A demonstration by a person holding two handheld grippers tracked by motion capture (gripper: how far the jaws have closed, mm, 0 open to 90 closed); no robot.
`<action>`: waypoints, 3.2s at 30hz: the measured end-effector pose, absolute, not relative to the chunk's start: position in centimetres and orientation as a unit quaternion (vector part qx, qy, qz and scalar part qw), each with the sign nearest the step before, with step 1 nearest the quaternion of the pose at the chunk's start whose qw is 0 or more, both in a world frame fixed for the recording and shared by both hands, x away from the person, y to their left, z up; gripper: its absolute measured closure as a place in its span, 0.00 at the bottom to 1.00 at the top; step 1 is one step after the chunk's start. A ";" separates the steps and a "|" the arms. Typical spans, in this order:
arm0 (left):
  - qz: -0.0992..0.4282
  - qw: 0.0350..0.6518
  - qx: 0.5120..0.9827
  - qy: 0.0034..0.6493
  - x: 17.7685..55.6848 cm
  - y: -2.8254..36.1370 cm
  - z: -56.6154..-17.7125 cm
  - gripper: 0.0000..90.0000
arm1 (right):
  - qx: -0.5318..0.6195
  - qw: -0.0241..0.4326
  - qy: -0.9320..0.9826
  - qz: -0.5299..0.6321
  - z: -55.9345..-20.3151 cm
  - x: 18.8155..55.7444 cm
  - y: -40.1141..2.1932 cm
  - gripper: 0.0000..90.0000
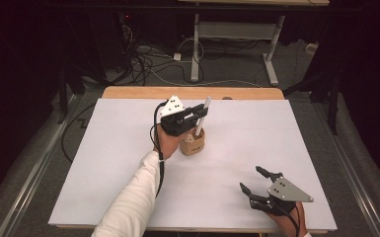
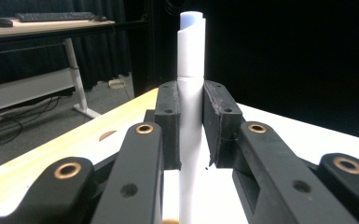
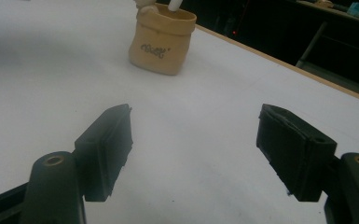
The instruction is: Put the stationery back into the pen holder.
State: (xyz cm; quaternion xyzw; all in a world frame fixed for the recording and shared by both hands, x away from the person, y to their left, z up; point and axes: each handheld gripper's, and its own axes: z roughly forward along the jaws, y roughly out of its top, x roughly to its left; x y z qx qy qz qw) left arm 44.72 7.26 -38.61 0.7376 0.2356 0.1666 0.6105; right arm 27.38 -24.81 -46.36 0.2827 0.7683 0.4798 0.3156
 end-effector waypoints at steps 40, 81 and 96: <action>0.205 0.560 0.763 0.249 44.4 8.2 -39.9 0.49 | 0.275 0.323 0.770 0.476 -46.4 27.2 -24.6 0.30; 0.288 0.492 0.798 0.194 40.3 9.7 -39.1 0.19 | 0.277 0.332 0.765 0.478 -46.2 27.1 -24.2 0.30; 0.305 0.472 0.807 0.180 37.2 12.4 -40.5 0.19 | 0.279 0.331 0.766 0.475 -46.2 27.1 -24.2 0.30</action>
